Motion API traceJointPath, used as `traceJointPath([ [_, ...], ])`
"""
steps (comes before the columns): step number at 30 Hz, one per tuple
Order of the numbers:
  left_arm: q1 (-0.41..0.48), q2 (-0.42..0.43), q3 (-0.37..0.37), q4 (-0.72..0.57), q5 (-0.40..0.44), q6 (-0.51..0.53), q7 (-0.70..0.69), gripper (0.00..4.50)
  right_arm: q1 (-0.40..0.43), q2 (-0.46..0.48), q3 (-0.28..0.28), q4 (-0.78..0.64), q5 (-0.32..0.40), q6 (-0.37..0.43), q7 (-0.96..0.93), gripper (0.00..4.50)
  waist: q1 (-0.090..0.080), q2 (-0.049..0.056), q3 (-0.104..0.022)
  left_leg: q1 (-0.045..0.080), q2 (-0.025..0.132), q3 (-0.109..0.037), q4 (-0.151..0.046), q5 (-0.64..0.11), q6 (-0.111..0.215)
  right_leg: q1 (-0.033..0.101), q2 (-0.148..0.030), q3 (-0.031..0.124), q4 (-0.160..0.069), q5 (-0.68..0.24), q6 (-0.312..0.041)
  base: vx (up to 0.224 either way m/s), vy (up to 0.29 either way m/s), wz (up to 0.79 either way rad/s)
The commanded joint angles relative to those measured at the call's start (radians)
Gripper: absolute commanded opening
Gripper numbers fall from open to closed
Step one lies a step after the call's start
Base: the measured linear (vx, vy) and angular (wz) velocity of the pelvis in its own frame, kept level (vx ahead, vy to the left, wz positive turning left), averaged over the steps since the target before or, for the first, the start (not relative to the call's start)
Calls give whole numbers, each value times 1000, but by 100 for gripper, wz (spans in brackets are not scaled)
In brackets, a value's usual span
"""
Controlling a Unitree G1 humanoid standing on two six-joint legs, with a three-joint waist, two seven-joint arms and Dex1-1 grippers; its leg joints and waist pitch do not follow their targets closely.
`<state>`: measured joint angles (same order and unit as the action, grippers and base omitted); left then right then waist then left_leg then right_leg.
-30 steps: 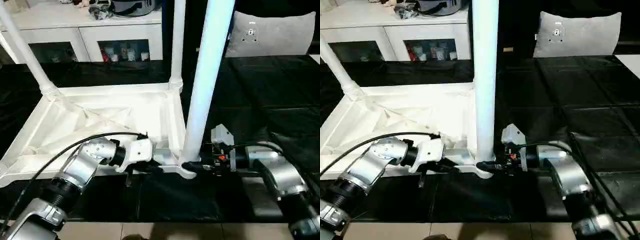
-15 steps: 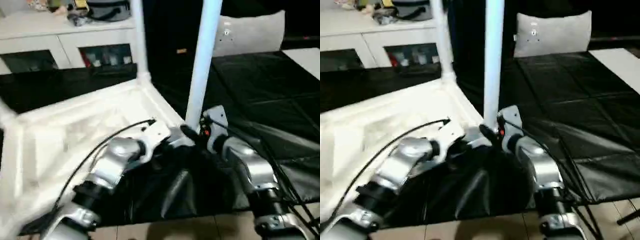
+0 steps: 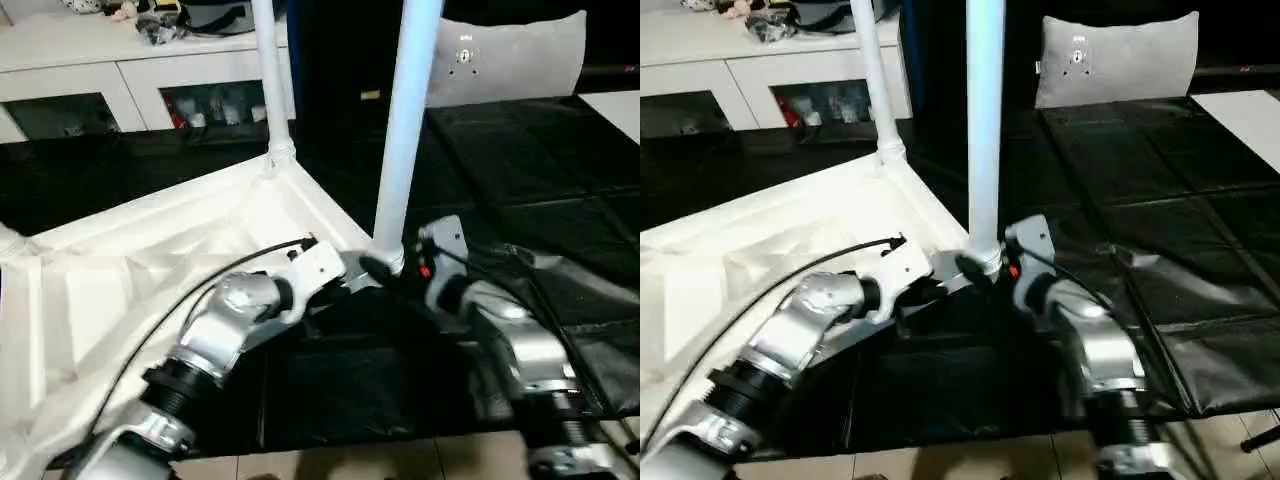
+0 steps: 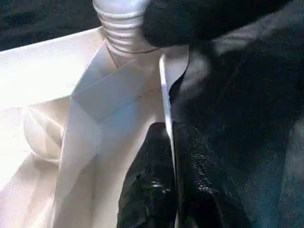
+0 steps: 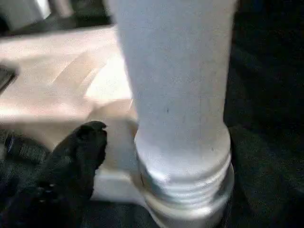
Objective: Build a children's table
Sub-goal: Rotate leg to tighten
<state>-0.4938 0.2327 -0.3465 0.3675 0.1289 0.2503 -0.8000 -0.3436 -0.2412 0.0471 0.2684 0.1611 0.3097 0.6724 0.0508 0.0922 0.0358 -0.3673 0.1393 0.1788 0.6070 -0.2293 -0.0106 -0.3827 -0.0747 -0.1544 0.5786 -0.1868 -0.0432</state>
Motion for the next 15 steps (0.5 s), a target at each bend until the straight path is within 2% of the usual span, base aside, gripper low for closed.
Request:
traceJointPath([
  [1,-24,28,-13,7,11,-47,-37,0,7,-5,27,-13,12,-13,49,443,8,-6,-56,0,110,-55,-69,-109,100,58,-122,86,-71,-178,-125,0,0,0],
  [3,-24,88,-24,33,-7,-129,-140,0,-1,-105,29,-17,20,-48,185,443,12,-6,-57,1,109,-55,-69,-113,102,57,-122,86,-71,-190,-120,0,0,0],
  [4,-25,98,-26,37,-11,-137,-157,0,-3,-122,32,-17,19,-54,209,443,19,-5,-58,3,110,-55,-67,-113,107,57,-121,85,-70,-191,-115,0,0,0],
  [5,-25,107,-27,40,-15,-152,-173,0,-7,-138,36,-15,16,-52,231,443,19,-7,-58,2,114,-54,-67,-97,110,55,-120,88,-64,-160,-121,0,0,0],
  [6,-24,123,-32,41,-20,-161,-204,0,-12,-162,45,-11,12,-63,268,443,24,-5,-60,3,114,-55,-65,-90,117,55,-120,86,-61,-144,-128,0,0,0],
  [8,-23,141,-39,43,-26,-174,-243,0,-17,-189,55,-9,7,-74,314,443,30,-9,-61,2,114,-53,-63,-75,124,56,-123,86,-56,-125,-138,0,0,0],
  [10,-21,161,-48,44,-35,-209,-286,0,-24,-211,68,-7,11,-80,353,443,38,-6,-65,3,117,-53,-59,-48,133,54,-122,86,-51,-100,-145,0,0,0],
  [11,-18,190,-64,46,-43,-255,-346,0,-33,-239,93,-7,11,-100,413,443,44,-10,-67,4,119,-54,-58,-31,141,53,-123,87,-44,-71,-153,0,0,0],
  [14,-19,211,-78,51,-45,-285,-391,0,-40,-258,114,-5,14,-125,473,443,51,-10,-66,3,120,-52,-56,-32,156,49,-123,87,-40,-54,-163,0,0,0],
  [15,-25,219,-86,63,-49,-313,-419,0,-48,-268,127,6,23,-140,518,443,51,-14,-64,2,120,-51,-58,-38,155,50,-123,87,-42,-67,-163,0,0,0],
])
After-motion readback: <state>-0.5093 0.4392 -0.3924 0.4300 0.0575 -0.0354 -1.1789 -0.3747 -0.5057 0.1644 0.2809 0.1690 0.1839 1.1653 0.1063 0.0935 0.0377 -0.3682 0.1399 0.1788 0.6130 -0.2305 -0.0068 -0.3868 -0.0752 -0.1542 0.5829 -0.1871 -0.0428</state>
